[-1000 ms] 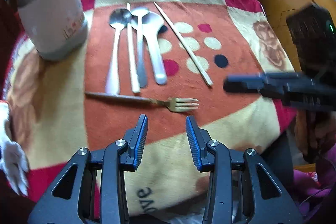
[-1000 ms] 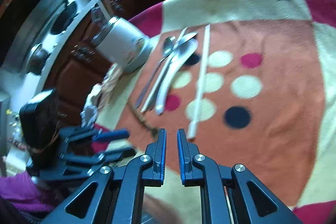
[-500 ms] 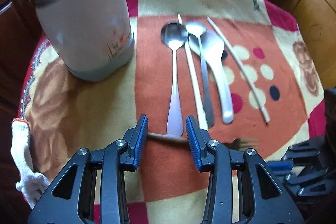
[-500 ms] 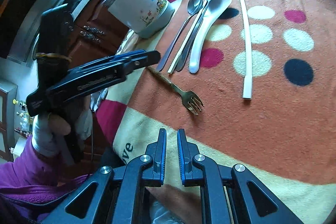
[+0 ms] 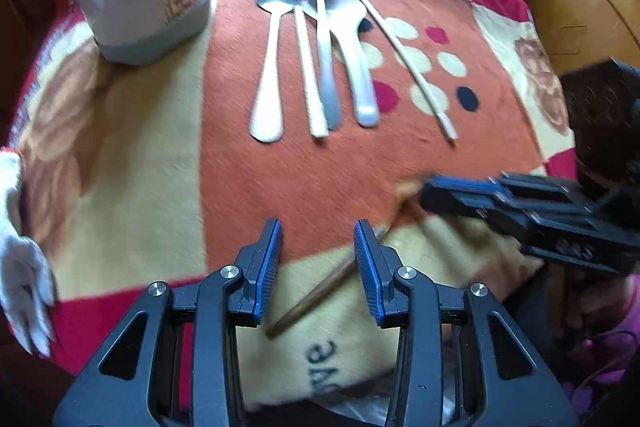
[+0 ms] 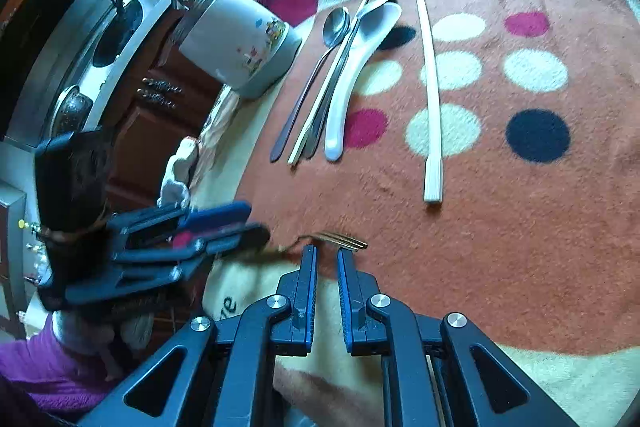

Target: Organize utensils

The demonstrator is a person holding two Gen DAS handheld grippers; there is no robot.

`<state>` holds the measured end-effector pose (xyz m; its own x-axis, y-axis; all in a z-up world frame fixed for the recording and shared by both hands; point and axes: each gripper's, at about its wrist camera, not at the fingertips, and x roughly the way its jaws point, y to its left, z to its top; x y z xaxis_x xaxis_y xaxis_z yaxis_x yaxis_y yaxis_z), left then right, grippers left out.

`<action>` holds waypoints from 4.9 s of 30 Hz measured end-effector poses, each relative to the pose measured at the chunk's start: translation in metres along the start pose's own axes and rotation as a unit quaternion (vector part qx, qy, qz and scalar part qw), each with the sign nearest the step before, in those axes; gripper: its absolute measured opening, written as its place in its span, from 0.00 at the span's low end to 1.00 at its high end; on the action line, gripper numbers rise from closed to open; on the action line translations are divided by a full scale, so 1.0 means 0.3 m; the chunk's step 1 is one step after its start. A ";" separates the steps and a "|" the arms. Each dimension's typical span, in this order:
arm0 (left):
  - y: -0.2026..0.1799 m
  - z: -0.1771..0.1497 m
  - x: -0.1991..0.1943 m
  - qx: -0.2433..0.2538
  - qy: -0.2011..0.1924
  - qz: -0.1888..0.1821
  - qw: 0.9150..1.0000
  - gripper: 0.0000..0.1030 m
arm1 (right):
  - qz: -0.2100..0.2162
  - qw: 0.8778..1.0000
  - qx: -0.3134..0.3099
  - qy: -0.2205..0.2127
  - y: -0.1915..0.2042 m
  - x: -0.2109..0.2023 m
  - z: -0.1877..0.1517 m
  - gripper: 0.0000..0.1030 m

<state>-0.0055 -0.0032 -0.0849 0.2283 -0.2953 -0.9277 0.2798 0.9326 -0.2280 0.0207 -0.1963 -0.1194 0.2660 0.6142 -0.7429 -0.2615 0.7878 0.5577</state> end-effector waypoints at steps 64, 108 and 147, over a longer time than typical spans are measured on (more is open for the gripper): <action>-0.056 0.463 0.000 0.030 -0.069 0.038 0.996 0.35 | -0.015 0.999 -0.043 -0.026 -0.115 -0.179 0.054 0.33; 0.024 0.784 0.147 0.123 0.074 0.092 0.985 0.35 | 0.034 0.993 0.021 -0.110 -0.235 -0.196 0.056 0.03; -0.078 0.709 0.232 0.261 0.138 0.135 0.946 0.35 | 0.055 0.994 -0.005 -0.098 -0.250 -0.190 0.145 0.03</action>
<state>0.2023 -0.0898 -0.0811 0.1252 0.0719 -0.9895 0.6840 0.7162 0.1386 0.0656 -0.2884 -0.1027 0.4112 0.6950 -0.5898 -0.3086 0.7150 0.6274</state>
